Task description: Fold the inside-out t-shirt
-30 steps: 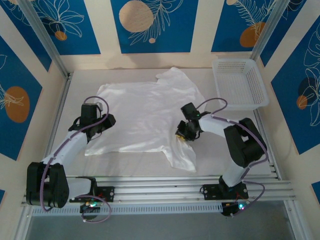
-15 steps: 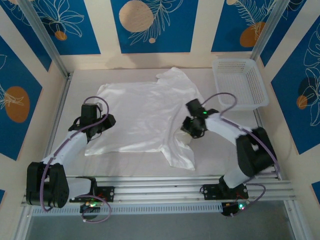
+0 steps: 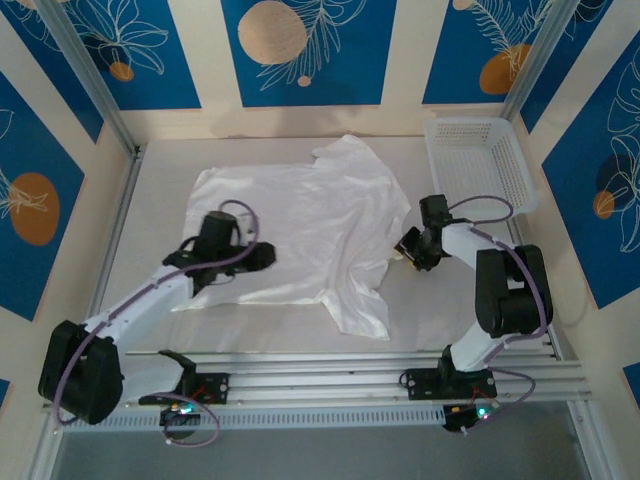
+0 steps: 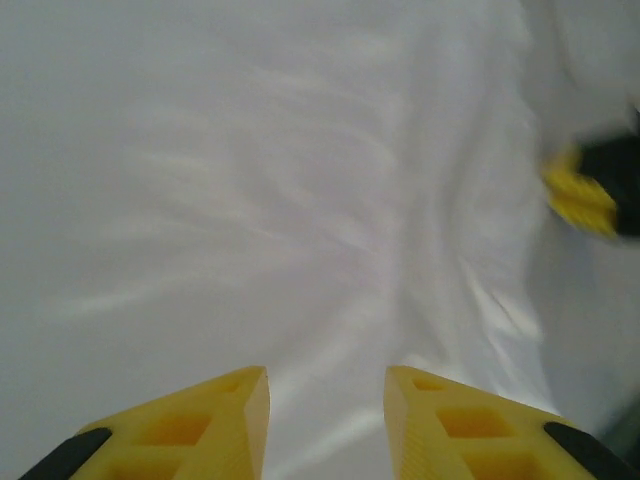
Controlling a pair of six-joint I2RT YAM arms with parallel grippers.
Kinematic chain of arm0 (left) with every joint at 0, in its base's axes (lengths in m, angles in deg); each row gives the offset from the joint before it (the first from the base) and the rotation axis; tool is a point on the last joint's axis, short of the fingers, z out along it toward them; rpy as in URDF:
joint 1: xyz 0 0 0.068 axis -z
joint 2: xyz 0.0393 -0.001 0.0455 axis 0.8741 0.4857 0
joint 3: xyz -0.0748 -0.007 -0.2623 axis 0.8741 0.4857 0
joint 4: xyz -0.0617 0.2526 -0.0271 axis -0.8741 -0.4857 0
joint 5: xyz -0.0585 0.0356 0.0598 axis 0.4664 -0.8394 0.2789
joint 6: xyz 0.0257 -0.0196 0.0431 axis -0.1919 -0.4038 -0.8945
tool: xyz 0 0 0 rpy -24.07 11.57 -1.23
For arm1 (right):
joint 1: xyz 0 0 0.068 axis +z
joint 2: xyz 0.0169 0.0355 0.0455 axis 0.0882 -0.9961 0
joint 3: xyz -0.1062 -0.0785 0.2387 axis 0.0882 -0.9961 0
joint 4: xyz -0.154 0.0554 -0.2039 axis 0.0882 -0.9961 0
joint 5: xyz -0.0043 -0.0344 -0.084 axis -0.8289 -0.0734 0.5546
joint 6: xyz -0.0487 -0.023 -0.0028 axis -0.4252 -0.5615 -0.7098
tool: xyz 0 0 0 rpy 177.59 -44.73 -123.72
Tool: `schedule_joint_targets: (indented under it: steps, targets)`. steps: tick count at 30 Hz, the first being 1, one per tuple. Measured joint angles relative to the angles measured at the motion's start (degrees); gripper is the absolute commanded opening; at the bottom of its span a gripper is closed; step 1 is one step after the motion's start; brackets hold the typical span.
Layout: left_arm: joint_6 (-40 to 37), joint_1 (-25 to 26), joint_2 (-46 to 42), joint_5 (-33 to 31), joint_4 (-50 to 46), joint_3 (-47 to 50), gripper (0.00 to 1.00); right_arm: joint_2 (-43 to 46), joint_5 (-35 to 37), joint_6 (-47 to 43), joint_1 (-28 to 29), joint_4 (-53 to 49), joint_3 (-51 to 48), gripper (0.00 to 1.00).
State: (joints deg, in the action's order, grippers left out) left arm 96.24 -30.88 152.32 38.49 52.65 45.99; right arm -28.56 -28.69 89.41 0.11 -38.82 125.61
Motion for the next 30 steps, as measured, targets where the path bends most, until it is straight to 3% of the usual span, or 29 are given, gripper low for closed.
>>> schedule_joint_targets:
  steps: [2, 6, 8, 15, 21, 23, 24, 28, 30]
  targets:
    - [-0.7, 7.5, 1.3, -0.5, -0.6, -2.0, 0.40, -0.6, -0.6, -0.2, 0.0, 0.9, 0.3, 0.34]
    - [-4.6, 20.5, 7.6, -1.8, -1.9, -8.5, 0.45, -1.9, -1.6, -1.1, 0.0, 1.8, 0.9, 0.06]
    - [-7.3, 25.5, 12.5, -2.7, -3.0, -12.9, 0.48, -2.1, -1.7, -1.1, 0.0, 1.9, 0.9, 0.00]
    - [-18.4, 40.3, 33.1, -9.2, -7.8, -30.3, 0.73, -1.3, -1.7, -1.3, -0.3, 0.3, 1.9, 0.00]
    - [-23.6, 45.8, 46.2, -18.0, -11.7, -40.2, 0.76, 1.3, -1.7, -1.5, -1.2, -1.2, 2.5, 0.00]
    - [-24.5, 46.2, 48.6, -20.6, -12.7, -41.6, 0.69, 1.4, -1.8, -1.7, -1.6, -1.1, 2.8, 0.00]
    - [-25.1, 46.2, 49.7, -21.6, -13.4, -42.2, 0.61, 1.4, -1.9, -1.7, -1.9, -1.2, 2.8, 0.00]
    - [-25.9, 46.2, 52.2, -24.2, -14.6, -43.7, 0.01, 1.4, -2.5, -1.7, -3.0, -1.6, 2.8, 0.00]
    - [-26.3, 46.2, 52.2, -25.1, -14.6, -43.7, 0.00, 1.4, -2.8, -1.7, -3.7, -2.2, 2.8, 0.00]
